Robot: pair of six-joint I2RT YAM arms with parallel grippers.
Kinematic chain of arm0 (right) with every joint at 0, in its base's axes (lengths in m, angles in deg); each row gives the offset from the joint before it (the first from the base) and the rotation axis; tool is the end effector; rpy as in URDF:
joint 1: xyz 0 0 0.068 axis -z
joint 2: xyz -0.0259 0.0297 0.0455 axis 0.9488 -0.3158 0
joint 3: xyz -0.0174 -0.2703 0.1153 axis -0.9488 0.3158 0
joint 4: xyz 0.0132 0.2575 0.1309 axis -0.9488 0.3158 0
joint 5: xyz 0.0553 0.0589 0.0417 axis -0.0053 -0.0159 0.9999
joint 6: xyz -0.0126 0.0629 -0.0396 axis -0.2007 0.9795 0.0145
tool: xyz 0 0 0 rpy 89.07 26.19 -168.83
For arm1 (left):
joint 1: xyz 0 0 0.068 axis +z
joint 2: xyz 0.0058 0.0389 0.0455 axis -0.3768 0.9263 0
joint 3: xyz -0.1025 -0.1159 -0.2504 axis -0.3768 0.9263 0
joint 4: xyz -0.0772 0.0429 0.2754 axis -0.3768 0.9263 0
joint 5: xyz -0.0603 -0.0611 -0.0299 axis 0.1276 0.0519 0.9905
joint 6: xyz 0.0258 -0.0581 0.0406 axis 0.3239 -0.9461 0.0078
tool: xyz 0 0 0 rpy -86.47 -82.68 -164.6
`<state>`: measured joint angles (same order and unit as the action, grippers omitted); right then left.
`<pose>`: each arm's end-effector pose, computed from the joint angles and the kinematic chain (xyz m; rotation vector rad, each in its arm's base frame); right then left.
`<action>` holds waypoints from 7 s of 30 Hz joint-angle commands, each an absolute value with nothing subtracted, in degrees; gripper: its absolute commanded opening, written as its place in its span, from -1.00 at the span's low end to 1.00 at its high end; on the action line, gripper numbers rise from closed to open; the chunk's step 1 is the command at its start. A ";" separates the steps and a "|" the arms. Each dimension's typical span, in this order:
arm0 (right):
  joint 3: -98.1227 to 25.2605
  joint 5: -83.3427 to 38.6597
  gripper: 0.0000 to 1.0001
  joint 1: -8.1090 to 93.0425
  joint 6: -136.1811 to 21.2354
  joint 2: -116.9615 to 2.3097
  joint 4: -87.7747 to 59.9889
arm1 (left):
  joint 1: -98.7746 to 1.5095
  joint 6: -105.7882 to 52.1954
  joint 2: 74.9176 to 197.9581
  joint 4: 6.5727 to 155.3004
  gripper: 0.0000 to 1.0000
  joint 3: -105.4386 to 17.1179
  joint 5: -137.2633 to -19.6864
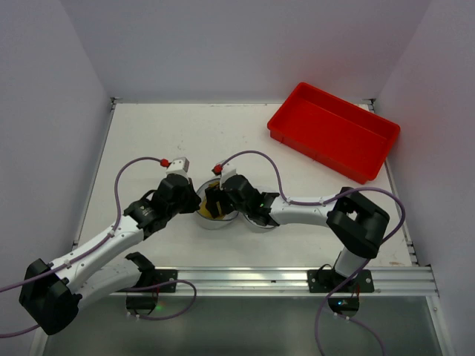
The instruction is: Unzip the laundry bag and remove the bra
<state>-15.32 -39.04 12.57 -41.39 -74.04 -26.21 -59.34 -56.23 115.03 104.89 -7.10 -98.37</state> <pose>0.2228 0.3518 0.1810 -0.5862 2.1101 0.6716 0.1943 -0.1313 0.2239 -0.1847 2.3045 -0.4854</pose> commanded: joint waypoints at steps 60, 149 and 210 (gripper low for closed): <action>-53.51 -34.72 -1.00 60.67 -45.39 -58.13 -0.33 | -53.33 -53.71 119.30 104.66 -1.00 -9.25 -96.49; -23.74 -26.55 -0.62 12.62 -45.92 -81.90 -9.82 | -52.81 -57.41 115.70 104.92 -1.00 -5.39 -99.21; -38.31 -45.38 -1.00 73.32 -44.43 -61.13 -11.85 | -52.46 -53.01 121.85 98.33 -1.00 -6.89 -87.00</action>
<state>-37.79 -44.29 68.04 -46.33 -57.10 -13.91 -52.90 -54.55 122.11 100.49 -7.67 -88.32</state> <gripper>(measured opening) 0.040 0.012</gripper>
